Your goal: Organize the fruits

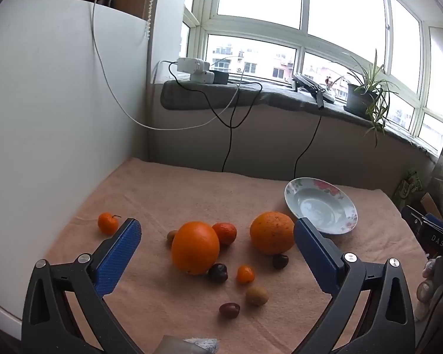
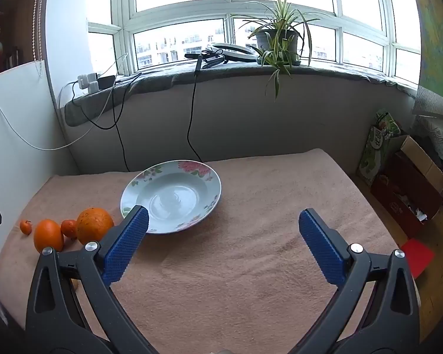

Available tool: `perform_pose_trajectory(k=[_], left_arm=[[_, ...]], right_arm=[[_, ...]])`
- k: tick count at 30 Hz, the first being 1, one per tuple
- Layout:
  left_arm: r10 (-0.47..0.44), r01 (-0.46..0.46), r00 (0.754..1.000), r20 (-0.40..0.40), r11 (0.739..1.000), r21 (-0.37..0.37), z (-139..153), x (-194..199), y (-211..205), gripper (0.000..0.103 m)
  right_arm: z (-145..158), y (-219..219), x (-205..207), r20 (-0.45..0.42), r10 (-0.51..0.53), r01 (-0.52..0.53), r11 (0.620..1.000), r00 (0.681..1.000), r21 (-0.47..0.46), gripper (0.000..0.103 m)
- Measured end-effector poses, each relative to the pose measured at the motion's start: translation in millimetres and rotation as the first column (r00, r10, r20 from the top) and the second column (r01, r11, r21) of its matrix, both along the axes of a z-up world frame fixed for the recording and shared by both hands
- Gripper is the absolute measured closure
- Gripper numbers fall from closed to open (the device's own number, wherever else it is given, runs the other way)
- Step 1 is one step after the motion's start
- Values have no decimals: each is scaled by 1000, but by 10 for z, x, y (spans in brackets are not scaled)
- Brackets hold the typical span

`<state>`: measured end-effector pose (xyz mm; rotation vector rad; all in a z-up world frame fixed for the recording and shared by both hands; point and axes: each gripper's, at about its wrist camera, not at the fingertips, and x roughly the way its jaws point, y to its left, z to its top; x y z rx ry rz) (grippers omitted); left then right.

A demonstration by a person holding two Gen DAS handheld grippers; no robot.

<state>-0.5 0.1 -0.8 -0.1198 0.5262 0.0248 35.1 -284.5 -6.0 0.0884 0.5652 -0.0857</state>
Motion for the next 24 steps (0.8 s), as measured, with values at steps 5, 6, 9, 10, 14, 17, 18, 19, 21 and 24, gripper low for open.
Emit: perform_pose_trajectory(k=[5, 6, 9, 10, 14, 17, 18, 19, 21, 24], left_arm=[[7, -7, 1000, -24, 1000, -3, -62, 37, 73, 1], [5, -5, 1000, -23, 1000, -3, -66, 42, 84, 1], [7, -7, 1000, -22, 1000, -2, -109, 90, 179, 1], [12, -12, 1000, -23, 1000, 1, -97, 58, 150, 1], [2, -2, 1000, -24, 1000, -3, -123, 84, 187, 1], [22, -22, 1000, -20, 1000, 2, -55, 21, 90, 1], [22, -22, 1000, -19, 1000, 1, -51, 20, 95, 1], [25, -25, 1000, -17, 1000, 1, -42, 9, 88, 1], [28, -28, 999, -16, 1000, -2, -34, 6, 93, 1], [28, -28, 999, -16, 1000, 1, -28, 5, 84, 1]], right_arm=[[-20, 11, 13, -2, 2, -2, 1000, 1000, 4, 0], [-25, 8, 4, -1, 3, -3, 1000, 1000, 3, 0], [-22, 4, -8, -1, 5, -5, 1000, 1000, -3, 0], [-25, 30, -12, 0, 7, -7, 1000, 1000, -13, 0], [-29, 28, -30, -2, 3, -3, 1000, 1000, -14, 0], [-20, 19, -32, -3, 2, -2, 1000, 1000, -12, 0], [-21, 17, -33, -3, 1, -1, 1000, 1000, -12, 0], [-16, 12, -36, -3, 1, -1, 1000, 1000, -11, 0], [-16, 9, -34, -4, 3, -3, 1000, 1000, -10, 0], [-15, 13, -36, -6, 3, -3, 1000, 1000, -10, 0]])
